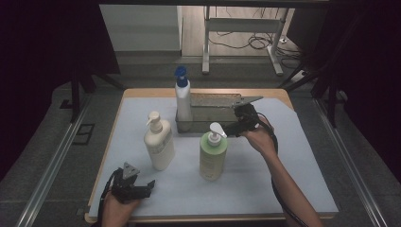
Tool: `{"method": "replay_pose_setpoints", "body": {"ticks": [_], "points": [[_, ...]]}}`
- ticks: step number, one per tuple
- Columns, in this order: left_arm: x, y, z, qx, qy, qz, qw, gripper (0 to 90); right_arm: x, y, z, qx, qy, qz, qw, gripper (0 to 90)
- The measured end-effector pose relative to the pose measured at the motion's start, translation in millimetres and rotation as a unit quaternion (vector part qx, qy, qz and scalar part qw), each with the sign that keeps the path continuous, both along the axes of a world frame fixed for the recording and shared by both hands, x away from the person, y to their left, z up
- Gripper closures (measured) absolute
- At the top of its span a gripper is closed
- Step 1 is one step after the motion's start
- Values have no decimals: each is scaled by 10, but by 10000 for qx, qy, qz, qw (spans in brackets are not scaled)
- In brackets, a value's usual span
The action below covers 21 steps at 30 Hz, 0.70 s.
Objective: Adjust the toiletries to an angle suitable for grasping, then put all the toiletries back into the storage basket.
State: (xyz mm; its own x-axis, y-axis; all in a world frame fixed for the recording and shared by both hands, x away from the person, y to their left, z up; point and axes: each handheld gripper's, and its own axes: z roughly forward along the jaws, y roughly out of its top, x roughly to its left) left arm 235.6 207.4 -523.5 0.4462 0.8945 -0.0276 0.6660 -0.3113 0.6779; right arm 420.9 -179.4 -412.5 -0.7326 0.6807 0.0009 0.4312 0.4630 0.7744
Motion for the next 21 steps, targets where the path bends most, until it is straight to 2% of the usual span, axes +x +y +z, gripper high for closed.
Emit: {"method": "replay_pose_setpoints", "body": {"ticks": [5,16,21], "points": [[0,0,0,1,-2,-1,10000,124,-101,-98,-17,113,32,6,9999,0],[-2,-1,0,4,-6,1,10000,124,-270,-262,-48,53,-25,46,10000,0],[-1,0,-1,-3,-3,4,10000,124,-382,-377,-95,128,129,25,9998,0]]}}
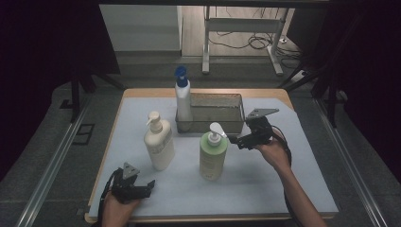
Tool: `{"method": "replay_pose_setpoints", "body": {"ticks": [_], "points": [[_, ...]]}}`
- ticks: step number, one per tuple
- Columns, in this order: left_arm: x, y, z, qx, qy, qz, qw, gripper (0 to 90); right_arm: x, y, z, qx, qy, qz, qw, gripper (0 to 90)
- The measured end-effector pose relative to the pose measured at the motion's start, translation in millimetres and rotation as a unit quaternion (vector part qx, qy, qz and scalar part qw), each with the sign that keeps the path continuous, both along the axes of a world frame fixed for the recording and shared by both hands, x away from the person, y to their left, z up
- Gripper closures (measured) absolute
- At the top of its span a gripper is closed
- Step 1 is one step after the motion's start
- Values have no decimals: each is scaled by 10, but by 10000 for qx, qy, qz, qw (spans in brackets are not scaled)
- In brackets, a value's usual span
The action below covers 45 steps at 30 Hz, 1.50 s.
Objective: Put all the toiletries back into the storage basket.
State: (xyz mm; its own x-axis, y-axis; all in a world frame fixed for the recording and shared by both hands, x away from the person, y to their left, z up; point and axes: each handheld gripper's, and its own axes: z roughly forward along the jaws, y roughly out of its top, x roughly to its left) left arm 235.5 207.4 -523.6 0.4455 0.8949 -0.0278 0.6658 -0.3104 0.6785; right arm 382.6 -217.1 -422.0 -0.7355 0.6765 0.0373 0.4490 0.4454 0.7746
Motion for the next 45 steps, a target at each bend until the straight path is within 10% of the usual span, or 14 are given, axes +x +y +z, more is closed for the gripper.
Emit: {"method": "replay_pose_setpoints", "body": {"ticks": [23,45], "points": [[-2,-2,0,7,-2,3,10000,124,-585,-162,-127,36,228,197,9995,35],[0,-1,0,17,-14,-5,10000,124,-819,367,-216,147,370,974,9944,53]]}}
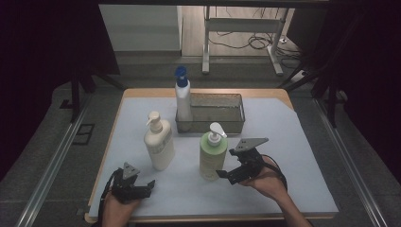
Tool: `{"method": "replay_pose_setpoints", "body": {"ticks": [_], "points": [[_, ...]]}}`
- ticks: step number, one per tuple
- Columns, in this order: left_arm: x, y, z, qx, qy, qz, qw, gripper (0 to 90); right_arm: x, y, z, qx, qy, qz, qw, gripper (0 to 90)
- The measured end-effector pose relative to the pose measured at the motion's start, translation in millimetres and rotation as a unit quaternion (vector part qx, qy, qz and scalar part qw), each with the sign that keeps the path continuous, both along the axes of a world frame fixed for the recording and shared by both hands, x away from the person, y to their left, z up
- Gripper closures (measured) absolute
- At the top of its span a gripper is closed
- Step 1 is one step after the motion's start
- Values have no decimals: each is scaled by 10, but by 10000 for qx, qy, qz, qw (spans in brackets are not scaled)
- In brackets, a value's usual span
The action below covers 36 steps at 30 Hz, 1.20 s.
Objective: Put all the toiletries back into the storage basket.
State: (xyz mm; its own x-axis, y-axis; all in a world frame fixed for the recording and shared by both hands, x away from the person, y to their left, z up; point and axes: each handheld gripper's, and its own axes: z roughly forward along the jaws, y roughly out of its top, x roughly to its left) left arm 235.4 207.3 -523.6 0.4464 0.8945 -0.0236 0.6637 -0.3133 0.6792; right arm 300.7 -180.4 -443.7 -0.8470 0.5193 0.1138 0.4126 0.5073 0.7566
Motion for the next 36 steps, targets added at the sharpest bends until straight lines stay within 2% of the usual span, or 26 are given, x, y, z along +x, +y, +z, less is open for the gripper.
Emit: {"method": "replay_pose_setpoints", "body": {"ticks": [11,23,28,36], "points": [[0,-1,-1,-8,-4,7,10000,124,17,221,84,125,-310,13,9994,56],[0,-1,-1,-8,-5,6,10000,125,83,360,111,90,-528,-52,9986,77],[0,-1,-1,-10,-8,7,10000,125,96,381,107,107,-571,-79,9983,98],[0,-1,-1,-10,-5,7,10000,125,78,391,133,-12,-571,-135,9983,115]]}}
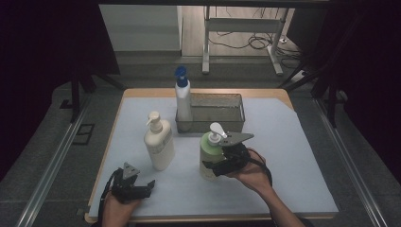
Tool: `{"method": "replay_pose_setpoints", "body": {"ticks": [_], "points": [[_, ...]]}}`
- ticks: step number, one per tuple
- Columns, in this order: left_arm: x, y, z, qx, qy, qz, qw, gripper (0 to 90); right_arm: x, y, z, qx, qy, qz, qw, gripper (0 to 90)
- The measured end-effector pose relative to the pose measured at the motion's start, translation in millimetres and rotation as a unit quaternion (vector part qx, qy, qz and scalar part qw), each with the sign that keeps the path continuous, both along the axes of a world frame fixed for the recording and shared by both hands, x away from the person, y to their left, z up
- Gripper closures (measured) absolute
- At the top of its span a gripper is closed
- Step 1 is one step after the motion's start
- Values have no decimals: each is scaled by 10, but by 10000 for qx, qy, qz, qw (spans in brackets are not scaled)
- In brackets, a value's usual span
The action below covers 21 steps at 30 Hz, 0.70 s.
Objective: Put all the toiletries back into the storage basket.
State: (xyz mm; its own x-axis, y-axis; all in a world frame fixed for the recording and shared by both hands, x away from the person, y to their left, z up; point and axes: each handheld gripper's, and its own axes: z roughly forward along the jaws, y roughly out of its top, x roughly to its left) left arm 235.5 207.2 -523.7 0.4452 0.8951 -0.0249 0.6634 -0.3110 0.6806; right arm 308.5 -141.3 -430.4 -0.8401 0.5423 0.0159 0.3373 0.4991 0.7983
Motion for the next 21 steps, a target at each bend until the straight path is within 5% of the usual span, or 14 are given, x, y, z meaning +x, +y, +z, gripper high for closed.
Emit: {"method": "replay_pose_setpoints", "body": {"ticks": [21], "points": [[1,0,1,-2,3,0,10000,125,67,-9,219,-100,-30,-181,9998,117]]}}
